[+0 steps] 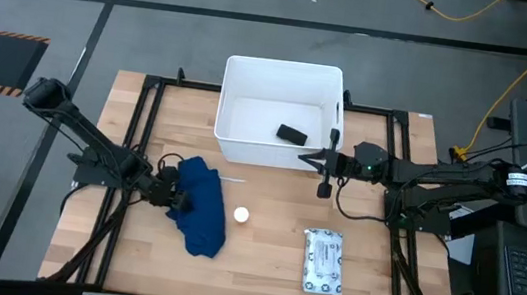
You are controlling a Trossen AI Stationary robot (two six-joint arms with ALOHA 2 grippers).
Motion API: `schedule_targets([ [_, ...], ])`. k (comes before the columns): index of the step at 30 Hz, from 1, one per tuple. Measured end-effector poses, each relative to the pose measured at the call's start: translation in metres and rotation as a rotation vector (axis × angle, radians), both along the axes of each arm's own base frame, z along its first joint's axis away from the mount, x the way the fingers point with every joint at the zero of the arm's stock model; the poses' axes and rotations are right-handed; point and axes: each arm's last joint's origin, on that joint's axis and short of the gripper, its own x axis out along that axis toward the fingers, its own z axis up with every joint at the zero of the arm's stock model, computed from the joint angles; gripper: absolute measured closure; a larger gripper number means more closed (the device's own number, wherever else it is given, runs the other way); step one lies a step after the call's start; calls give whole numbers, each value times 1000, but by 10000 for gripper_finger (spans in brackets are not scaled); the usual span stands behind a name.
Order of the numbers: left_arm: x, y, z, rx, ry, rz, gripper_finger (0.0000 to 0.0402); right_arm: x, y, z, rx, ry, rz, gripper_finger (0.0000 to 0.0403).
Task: Pick & place medical supplies in basket/bin
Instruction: Put the blue gown into the white bin
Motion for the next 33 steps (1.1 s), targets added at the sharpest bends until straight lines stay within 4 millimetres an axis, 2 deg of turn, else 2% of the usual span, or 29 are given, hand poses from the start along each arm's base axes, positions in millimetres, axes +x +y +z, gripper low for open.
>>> schedule_targets([
  [12,-3,1,-2,23,33,-17,194,0,0,0,0,0,0,395],
  [16,-3,2,-3,49,28,-28,252,0,0,0,0,0,0,395],
  [23,-2,5,-5,154,-21,-38,380,0,0,0,-1,-5,0,395],
  [33,-2,4,-1,276,-143,-41,393,0,0,0,-1,-4,0,395],
])
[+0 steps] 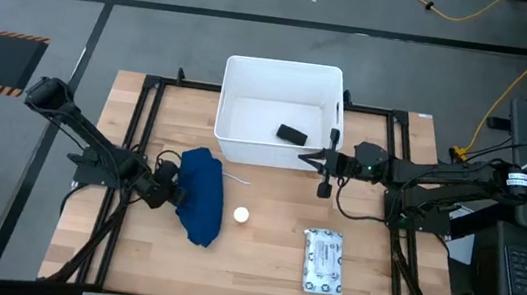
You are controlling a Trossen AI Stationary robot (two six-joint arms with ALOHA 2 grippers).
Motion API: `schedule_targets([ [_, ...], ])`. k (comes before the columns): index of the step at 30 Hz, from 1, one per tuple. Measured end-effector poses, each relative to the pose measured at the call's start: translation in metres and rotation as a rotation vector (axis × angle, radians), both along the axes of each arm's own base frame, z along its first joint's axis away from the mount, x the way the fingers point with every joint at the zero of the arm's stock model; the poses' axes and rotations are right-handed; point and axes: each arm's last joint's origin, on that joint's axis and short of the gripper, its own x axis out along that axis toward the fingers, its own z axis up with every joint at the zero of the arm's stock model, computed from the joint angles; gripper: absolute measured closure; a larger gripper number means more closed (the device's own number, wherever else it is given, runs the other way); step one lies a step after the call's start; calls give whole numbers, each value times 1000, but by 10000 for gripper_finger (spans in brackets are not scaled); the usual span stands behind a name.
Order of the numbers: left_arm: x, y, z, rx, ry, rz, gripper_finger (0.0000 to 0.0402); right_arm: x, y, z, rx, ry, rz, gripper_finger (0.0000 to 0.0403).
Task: Pick & place medical supplies in basket/bin
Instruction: Put the blue gown into the white bin
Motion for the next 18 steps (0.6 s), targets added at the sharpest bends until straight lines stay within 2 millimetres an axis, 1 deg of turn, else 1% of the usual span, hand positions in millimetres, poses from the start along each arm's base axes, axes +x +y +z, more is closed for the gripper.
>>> schedule_targets([
  [10,-3,-5,16,69,-194,3,393,0,0,0,0,-1,0,395],
  [18,-8,-7,28,118,-304,-5,393,0,0,0,0,-1,0,395],
])
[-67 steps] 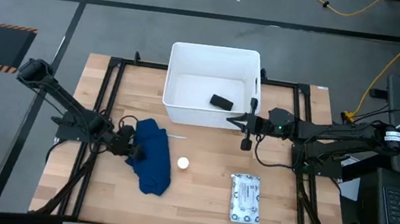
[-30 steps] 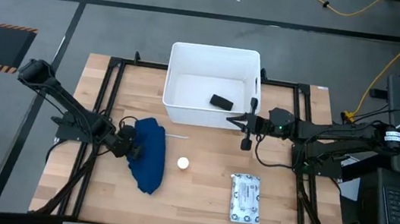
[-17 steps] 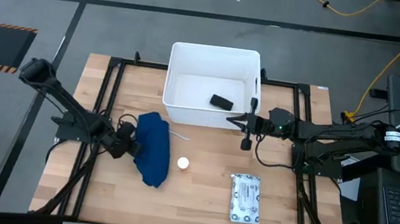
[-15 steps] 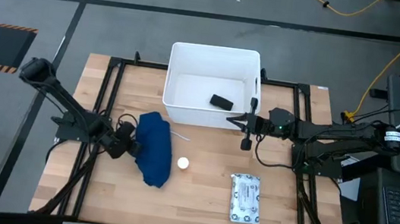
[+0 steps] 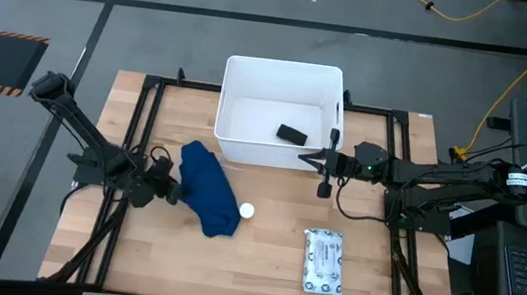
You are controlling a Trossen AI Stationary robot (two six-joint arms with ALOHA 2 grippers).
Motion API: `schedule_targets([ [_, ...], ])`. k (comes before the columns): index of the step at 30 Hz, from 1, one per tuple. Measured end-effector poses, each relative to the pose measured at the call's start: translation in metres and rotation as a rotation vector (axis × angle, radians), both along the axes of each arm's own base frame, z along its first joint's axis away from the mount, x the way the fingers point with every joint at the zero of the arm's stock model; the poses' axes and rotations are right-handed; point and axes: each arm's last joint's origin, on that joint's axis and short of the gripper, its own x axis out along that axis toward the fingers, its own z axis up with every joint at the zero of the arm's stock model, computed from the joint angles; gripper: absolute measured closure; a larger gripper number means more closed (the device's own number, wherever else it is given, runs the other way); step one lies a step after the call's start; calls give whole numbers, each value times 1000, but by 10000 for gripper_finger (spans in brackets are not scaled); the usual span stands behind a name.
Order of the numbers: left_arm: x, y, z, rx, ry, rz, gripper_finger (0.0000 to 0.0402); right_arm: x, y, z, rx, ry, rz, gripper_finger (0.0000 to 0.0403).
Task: Pick & place medical supplies in basket/bin
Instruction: Put the blue gown into the white bin
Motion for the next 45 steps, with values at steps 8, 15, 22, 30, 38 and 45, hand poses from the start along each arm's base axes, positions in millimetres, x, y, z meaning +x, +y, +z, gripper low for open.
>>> schedule_targets([
  [8,0,-5,27,106,-120,-41,393,0,0,0,0,0,0,395],
  [15,1,-7,69,253,-183,-97,393,0,0,0,0,0,0,395],
  [22,2,-7,107,407,-231,-134,393,0,0,0,0,0,0,395],
  [30,2,-7,137,513,-263,-198,393,0,0,0,0,0,0,395],
  [38,1,-7,153,599,-275,-235,393,0,0,0,0,0,0,395],
  [45,0,-6,164,623,-294,-264,393,0,0,0,0,0,0,395],
])
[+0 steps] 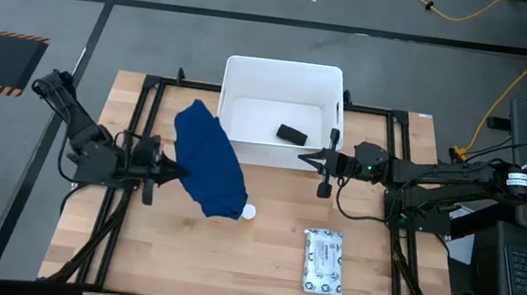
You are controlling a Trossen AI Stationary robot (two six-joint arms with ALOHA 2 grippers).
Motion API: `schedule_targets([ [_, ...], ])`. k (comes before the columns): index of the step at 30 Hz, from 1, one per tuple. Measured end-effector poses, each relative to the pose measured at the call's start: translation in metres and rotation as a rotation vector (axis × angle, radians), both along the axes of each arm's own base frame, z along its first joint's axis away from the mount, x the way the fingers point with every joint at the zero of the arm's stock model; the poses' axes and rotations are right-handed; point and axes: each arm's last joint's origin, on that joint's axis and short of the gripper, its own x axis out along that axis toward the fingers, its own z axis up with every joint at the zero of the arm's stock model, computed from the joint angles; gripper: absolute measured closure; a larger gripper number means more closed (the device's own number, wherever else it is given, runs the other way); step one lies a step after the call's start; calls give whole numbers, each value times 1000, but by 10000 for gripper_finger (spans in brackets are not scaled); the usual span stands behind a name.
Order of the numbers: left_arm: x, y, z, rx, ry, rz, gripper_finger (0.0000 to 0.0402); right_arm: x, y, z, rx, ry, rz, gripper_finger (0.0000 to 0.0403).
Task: Pick & place medical supplies in basket/bin
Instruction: Put the blue gown into the white bin
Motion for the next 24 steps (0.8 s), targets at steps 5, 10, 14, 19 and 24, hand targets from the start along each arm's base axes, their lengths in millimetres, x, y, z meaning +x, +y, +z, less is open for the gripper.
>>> schedule_targets([
  [5,-1,1,8,31,-9,-18,393,0,0,0,0,0,0,395],
  [10,-2,1,17,59,-20,-45,393,0,0,0,26,-5,-5,395],
  [14,-3,4,27,88,-34,-42,393,0,0,0,69,-11,-14,395],
  [19,-4,5,37,133,-49,-68,393,0,0,-1,116,-8,-25,395],
  [24,-6,6,47,176,-67,-90,393,0,0,-1,157,-19,-35,395],
])
